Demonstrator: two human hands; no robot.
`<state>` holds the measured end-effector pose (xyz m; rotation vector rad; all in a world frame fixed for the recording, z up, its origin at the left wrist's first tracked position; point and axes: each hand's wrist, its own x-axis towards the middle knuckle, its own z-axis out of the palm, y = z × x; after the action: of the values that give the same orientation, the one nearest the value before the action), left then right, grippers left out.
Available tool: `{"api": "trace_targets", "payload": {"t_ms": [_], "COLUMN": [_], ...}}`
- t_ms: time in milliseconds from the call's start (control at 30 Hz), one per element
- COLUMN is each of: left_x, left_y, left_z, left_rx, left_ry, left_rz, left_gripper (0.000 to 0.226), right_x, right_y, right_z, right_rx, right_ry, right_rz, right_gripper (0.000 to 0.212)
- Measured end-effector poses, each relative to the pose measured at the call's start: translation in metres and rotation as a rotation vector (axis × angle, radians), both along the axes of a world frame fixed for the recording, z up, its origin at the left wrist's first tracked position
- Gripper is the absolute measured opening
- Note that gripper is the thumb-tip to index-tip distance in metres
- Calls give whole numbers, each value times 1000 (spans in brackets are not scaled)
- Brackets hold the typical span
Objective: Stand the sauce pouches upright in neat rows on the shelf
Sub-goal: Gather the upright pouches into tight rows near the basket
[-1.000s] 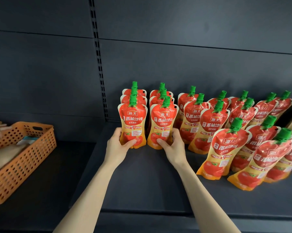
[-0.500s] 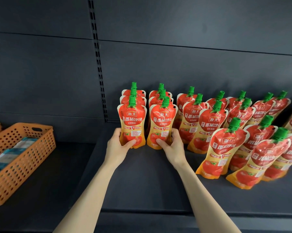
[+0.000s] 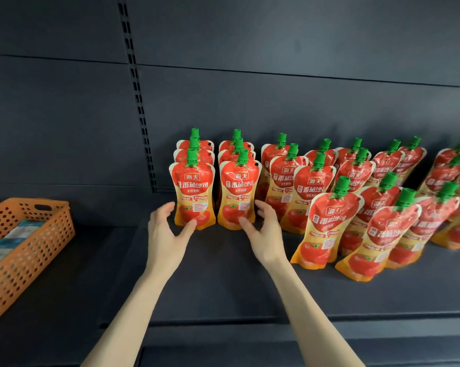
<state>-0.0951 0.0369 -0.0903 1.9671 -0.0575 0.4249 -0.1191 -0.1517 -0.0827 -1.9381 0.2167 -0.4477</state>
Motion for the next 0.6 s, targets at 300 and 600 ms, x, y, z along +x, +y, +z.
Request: {"api": "trace_targets", "payload": {"t_ms": [300, 600], "left_x": [-78, -153], "left_y": [-58, -196], "left_z": [64, 40], "left_rx": [-54, -206], "left_ry": [-201, -176], "left_rz": [-221, -235], "left_gripper": [14, 11], "right_x": [-81, -168], "right_y": [-31, -160], "right_z": [49, 52], "right_rx": [-58, -65], "right_ry": [-245, -295], "right_rz": [44, 72], "right_gripper": [13, 12]}}
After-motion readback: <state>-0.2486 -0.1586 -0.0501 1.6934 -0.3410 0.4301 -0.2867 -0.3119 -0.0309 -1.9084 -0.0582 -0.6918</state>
